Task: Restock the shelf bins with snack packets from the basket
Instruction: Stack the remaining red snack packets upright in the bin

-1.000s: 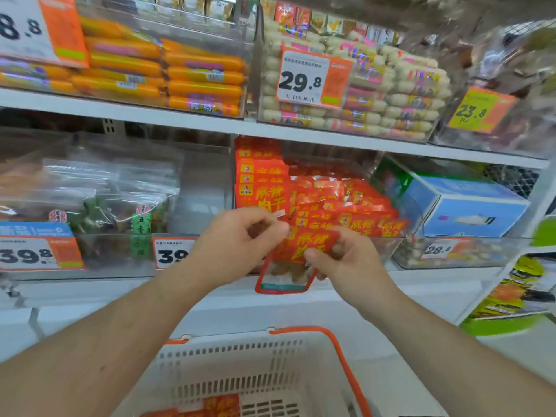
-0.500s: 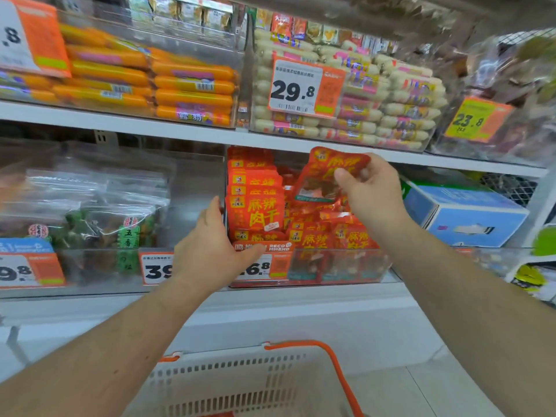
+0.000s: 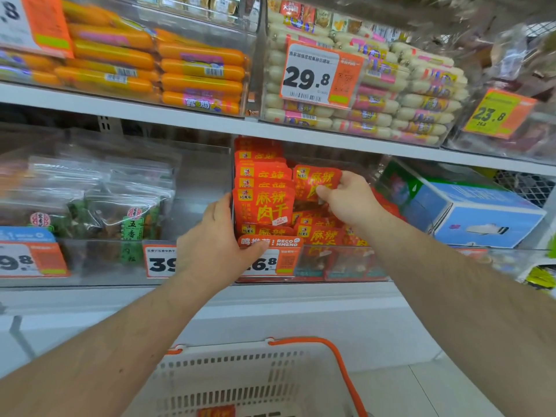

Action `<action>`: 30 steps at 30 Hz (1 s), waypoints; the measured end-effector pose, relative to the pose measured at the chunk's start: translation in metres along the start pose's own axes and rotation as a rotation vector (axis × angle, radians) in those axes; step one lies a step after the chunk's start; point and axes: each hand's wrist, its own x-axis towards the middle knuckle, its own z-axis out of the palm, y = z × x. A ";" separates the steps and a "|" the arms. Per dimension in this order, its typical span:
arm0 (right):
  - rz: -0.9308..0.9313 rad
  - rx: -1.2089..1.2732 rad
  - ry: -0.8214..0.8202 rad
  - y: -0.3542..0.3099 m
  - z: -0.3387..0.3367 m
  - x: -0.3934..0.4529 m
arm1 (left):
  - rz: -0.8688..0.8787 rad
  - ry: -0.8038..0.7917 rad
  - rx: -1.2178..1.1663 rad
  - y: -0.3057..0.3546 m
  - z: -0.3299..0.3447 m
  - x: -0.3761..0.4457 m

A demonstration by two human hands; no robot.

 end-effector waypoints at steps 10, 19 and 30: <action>0.057 -0.068 0.002 -0.003 0.000 -0.001 | 0.001 -0.037 -0.026 0.001 -0.002 0.000; -0.154 -0.102 0.368 -0.010 0.002 -0.034 | 0.281 0.308 -0.215 -0.012 0.007 -0.018; -0.369 -0.106 -0.197 0.084 0.173 -0.172 | 0.140 -0.757 0.133 -0.107 0.032 -0.087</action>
